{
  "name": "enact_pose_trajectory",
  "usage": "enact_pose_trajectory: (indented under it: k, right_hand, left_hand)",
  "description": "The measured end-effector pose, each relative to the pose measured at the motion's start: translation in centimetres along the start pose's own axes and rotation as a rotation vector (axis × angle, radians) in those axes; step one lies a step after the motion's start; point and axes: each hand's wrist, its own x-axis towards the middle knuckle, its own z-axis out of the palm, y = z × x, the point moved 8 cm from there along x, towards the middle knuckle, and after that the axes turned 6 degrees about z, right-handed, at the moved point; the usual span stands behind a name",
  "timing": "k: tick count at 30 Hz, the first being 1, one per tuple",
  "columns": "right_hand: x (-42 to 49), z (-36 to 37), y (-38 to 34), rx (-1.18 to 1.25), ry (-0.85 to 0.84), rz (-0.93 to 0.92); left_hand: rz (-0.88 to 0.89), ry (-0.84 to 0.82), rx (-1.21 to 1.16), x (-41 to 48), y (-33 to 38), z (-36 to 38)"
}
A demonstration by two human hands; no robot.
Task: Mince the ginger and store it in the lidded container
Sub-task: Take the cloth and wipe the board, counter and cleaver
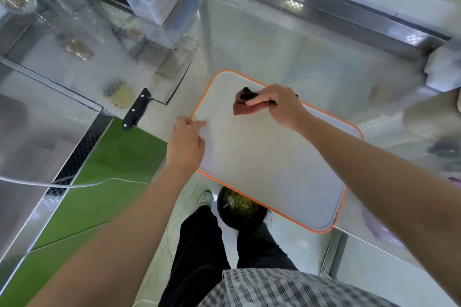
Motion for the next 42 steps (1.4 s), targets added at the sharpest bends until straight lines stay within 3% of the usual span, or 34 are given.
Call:
enact_pose_trajectory:
  k: [2,7,12,15,18,21,25,28,31,36,38,40,42]
  right_hand:
    - [-1.7,0.4,2.6,-0.006,0.056,0.056]
    - [-6.5,3.1,3.6,-0.018,-0.086,0.031]
    - [-6.3,-2.0,6.5,0.227,0.223,0.158]
    - [-7.5,-2.1,7.7,0.018,0.351,0.267]
    - [-7.3,-1.9,8.8,-0.237,0.358,0.460]
    - [-6.4,-1.4,8.5,-0.384,0.319,0.432]
    - [-6.7,-3.1,9.1,-0.136,0.400,0.336]
    - [-8.9,-3.9,10.8,-0.151,0.523,0.446]
    - [-11.5,0.2,10.0,-0.207,0.455,0.539]
    - [-13.3,4.3,5.3,-0.211,0.336,0.184]
    - [-13.0,1.3,7.9,-0.178,0.435,0.273]
    - [-13.5,-0.7,10.8,-0.155,0.550,0.496]
    - [-13.9,1.4,9.5,-0.192,0.518,0.486]
  left_hand:
    - [0.113,-0.054,0.067,0.1,1.6,1.5]
    - [0.185,-0.021,0.190,0.1,2.8,2.8]
    - [0.216,-0.002,0.229,0.0,3.1,3.1]
    - [0.228,-0.003,0.243,-0.1,3.4,3.3]
    - [0.233,-0.024,0.273,-0.2,3.2,3.4]
    - [0.221,-0.047,0.287,0.0,3.2,3.4]
    - [0.225,-0.047,0.272,0.1,3.4,3.7]
    - [0.305,-0.064,0.291,-0.1,4.4,4.4]
    - [0.282,-0.075,0.294,-0.2,5.1,5.0]
    - [0.264,-0.044,0.275,-0.2,5.1,4.9]
    - [0.274,-0.053,0.285,0.0,5.0,4.8]
    - [0.281,-0.066,0.300,-0.1,5.1,4.9]
    - [0.286,-0.073,0.309,-0.2,5.1,5.0]
